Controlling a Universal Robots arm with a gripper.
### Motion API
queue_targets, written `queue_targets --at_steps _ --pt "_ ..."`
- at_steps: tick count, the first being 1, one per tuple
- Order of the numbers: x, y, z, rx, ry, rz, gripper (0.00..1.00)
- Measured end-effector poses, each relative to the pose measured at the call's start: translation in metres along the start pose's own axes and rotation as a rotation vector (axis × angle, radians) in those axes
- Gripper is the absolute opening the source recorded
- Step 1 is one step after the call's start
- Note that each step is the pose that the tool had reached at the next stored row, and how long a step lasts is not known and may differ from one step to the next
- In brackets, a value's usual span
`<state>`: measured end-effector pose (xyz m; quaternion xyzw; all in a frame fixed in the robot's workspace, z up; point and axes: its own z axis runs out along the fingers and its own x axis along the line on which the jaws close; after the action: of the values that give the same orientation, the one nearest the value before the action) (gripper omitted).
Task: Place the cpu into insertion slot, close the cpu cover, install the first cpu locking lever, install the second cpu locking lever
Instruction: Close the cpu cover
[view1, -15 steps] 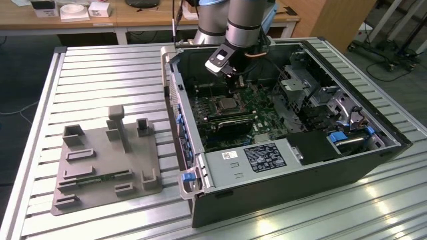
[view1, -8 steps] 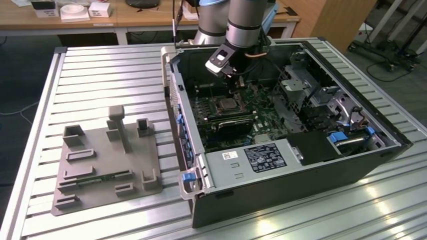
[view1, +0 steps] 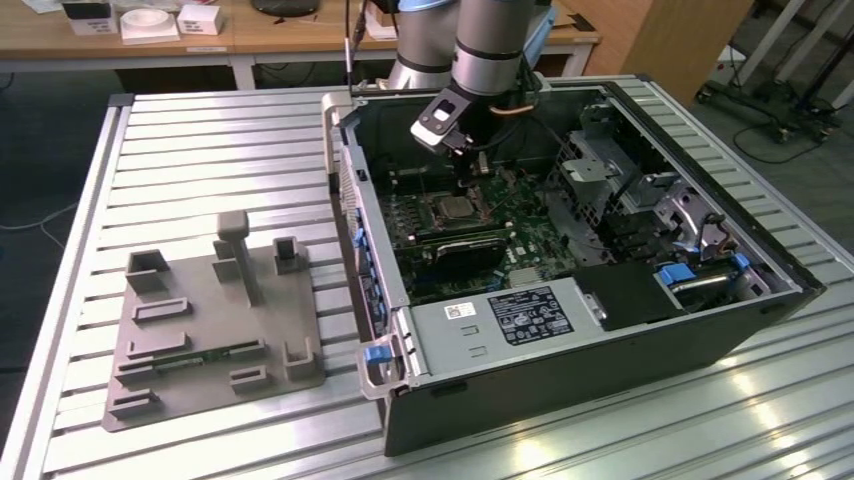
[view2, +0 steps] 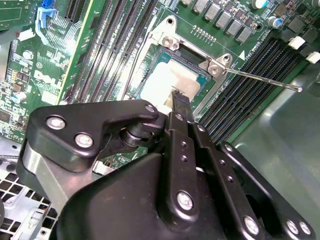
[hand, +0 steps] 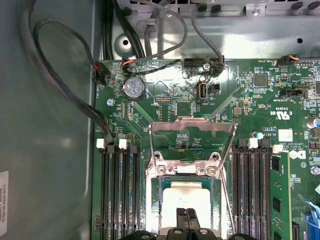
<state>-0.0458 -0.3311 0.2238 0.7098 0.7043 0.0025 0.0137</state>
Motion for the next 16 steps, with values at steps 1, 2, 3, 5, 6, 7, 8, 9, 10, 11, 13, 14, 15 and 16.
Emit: queue_targets --at_steps 1,2,3,5,6,7,8,9,10,11,13,14,15,16 --pt "0.0 0.0 0.0 0.0001 0.0145 0.0 0.1" --pt "0.0 0.0 0.0 0.0001 0.0156 0.0 0.1" --pt "0.0 0.0 0.0 0.0002 0.0251 0.001 0.1" --pt "0.0 0.0 0.0 0.0002 0.0277 0.001 0.1" --pt "0.0 0.0 0.0 0.0002 0.0299 0.001 0.1" --pt "0.0 0.0 0.0 0.0002 0.0299 0.001 0.1" --pt "0.0 0.0 0.0 0.0002 0.03 0.001 0.1" --pt "0.0 0.0 0.0 0.0002 0.03 0.001 0.1" --pt "0.0 0.0 0.0 0.0002 0.0301 0.001 0.1" --pt "0.0 0.0 0.0 0.0002 0.0301 0.001 0.1" --pt "0.0 0.0 0.0 0.0002 0.0302 0.001 0.1" --pt "0.0 0.0 0.0 0.0002 0.0303 0.001 0.1" --pt "0.0 0.0 0.0 0.0002 0.0307 0.001 0.1" --pt "-0.0001 0.0 -0.0002 0.0002 0.0313 0.001 0.1"
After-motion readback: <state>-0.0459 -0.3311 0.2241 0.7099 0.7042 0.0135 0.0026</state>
